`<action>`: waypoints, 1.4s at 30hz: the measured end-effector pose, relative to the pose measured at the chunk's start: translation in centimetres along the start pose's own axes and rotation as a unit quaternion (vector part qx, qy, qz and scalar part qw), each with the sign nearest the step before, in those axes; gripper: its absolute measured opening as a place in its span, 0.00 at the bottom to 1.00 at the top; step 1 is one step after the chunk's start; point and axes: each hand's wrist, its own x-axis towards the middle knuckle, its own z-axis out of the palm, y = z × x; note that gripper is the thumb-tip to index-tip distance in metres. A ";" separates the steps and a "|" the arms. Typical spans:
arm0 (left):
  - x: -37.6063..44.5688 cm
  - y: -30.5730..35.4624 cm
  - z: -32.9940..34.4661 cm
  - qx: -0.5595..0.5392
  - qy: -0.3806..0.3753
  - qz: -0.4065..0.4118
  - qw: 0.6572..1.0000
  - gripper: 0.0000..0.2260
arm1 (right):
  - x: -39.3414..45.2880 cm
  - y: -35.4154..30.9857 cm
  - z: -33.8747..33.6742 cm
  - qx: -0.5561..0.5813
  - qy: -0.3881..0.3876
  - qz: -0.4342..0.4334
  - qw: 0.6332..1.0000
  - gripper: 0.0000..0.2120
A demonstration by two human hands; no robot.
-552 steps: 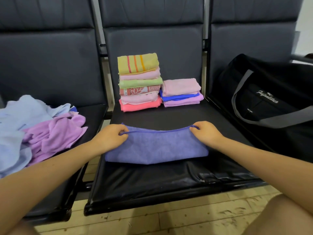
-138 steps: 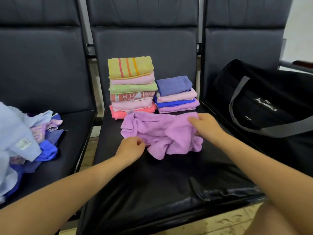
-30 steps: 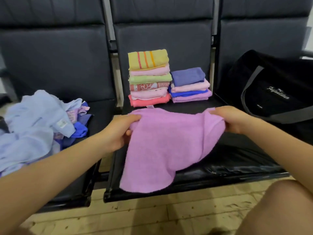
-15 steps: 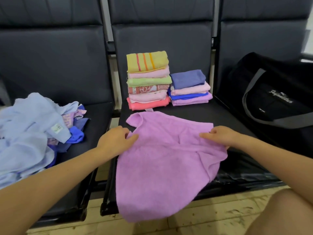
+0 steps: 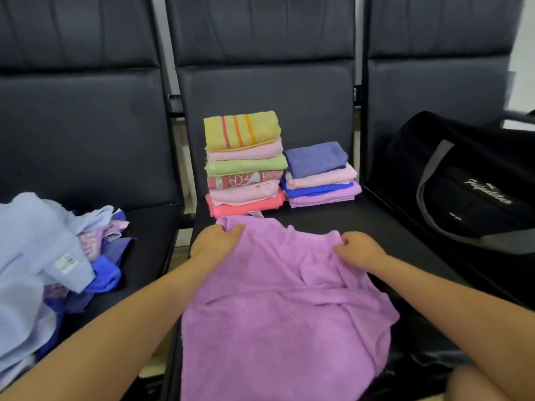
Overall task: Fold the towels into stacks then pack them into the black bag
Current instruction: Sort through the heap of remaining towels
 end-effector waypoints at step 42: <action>-20.0 1.0 0.6 0.134 -0.170 0.468 0.857 0.14 | -15.0 -0.9 -6.4 -0.148 -0.323 -0.029 0.934 0.26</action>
